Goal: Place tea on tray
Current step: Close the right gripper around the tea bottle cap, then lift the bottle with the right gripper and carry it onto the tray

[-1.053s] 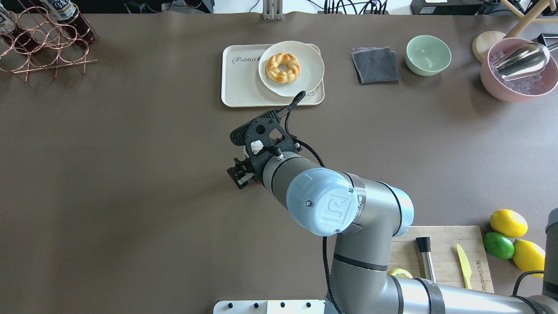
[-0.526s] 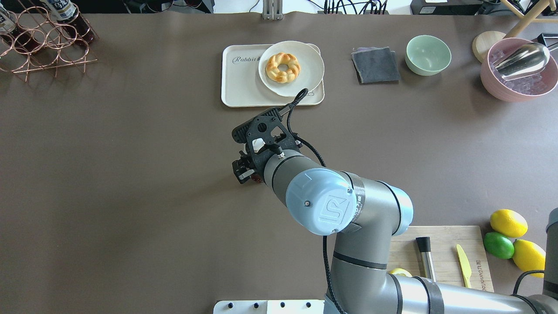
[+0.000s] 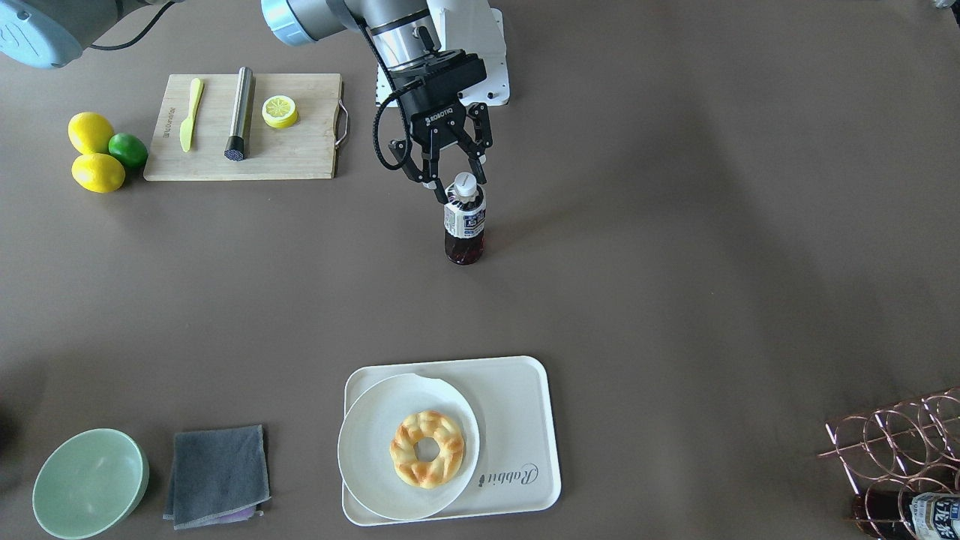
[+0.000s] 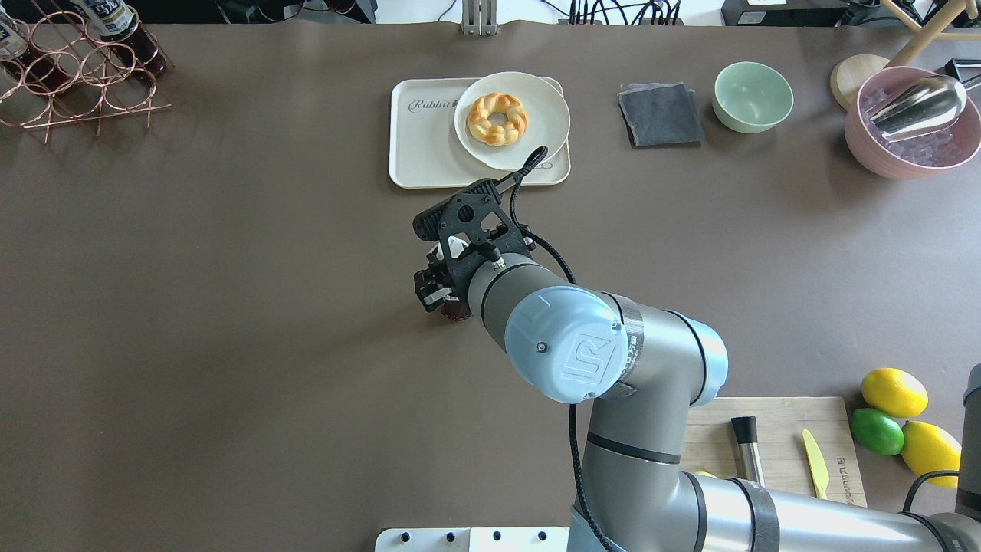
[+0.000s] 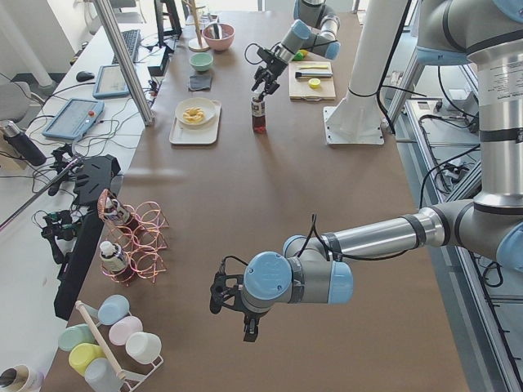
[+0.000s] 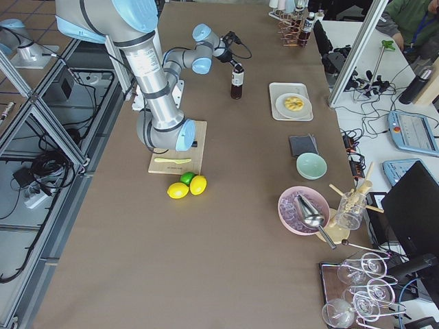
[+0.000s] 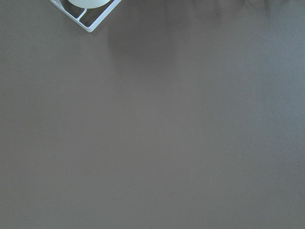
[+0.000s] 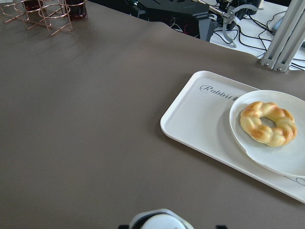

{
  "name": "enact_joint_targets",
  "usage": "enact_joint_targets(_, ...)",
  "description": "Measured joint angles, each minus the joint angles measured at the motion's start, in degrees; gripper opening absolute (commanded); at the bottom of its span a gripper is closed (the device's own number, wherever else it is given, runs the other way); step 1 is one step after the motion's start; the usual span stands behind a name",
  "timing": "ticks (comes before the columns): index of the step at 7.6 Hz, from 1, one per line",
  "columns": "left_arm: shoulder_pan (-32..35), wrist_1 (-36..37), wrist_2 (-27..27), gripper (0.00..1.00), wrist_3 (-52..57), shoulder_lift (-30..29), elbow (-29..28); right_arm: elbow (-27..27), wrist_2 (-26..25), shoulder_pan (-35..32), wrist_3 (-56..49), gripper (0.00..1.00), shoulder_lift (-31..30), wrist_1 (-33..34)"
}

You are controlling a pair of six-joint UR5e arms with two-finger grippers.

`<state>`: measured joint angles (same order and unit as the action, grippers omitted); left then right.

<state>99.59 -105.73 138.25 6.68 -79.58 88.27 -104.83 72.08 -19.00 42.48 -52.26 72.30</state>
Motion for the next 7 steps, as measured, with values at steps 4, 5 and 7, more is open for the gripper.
enact_joint_targets(4,0.1,-0.1,0.0,0.99,0.0,0.0,0.0,0.5,0.1,0.0,0.8,0.49,1.1,-0.1)
enact_joint_targets(5,0.1,-0.1,0.0,0.99,0.0,0.0,0.0,0.5,0.1,0.0,0.8,0.49,1.2,-0.1)
enact_joint_targets(7,0.1,-0.1,0.0,0.99,0.0,0.0,0.1,0.5,0.2,0.0,0.8,0.20,1.2,0.0)
